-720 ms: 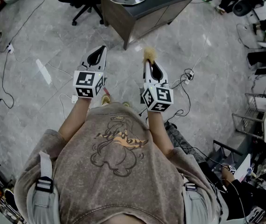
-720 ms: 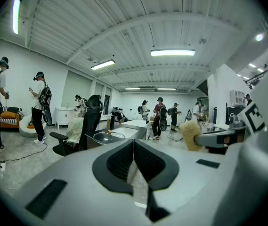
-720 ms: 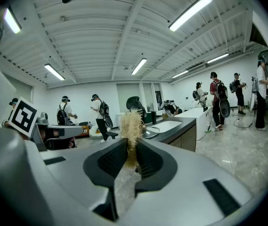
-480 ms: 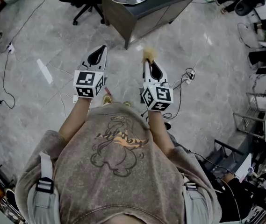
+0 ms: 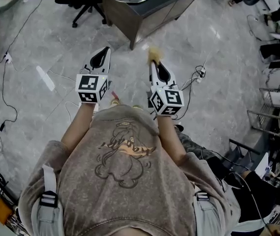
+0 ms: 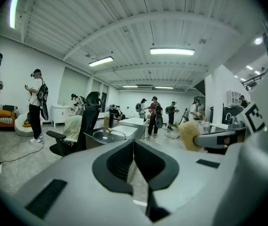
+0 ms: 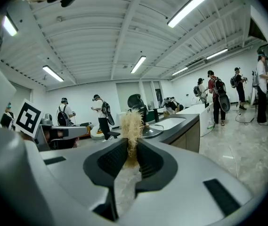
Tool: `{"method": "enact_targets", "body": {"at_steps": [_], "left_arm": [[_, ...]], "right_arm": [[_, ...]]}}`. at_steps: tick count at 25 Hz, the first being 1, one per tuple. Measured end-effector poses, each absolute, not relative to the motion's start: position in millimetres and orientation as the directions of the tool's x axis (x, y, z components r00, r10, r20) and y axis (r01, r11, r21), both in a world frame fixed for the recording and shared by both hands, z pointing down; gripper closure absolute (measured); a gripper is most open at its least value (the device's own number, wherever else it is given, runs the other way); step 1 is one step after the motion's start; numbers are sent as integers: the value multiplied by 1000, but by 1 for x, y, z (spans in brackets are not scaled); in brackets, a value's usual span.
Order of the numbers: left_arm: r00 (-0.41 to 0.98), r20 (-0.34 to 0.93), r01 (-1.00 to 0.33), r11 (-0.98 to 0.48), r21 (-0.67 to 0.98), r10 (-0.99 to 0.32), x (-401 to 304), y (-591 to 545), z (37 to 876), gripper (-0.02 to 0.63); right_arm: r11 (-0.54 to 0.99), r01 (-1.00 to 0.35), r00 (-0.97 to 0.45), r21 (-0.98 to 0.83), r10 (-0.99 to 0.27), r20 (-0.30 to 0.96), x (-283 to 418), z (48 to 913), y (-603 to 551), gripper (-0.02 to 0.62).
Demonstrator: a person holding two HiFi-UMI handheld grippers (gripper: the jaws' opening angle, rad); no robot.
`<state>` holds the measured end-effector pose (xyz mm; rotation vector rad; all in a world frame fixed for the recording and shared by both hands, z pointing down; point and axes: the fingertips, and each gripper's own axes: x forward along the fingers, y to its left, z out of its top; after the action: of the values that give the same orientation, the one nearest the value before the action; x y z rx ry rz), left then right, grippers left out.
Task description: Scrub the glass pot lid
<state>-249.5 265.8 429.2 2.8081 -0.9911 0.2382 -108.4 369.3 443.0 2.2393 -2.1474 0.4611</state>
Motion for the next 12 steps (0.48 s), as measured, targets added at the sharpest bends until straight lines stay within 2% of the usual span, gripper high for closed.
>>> {"method": "enact_targets", "body": {"at_steps": [12], "left_arm": [[798, 202, -594, -797, 105, -568, -250, 224, 438, 588]], "right_arm": [[-105, -979, 66, -177, -974, 217, -116, 447, 334, 531]]}}
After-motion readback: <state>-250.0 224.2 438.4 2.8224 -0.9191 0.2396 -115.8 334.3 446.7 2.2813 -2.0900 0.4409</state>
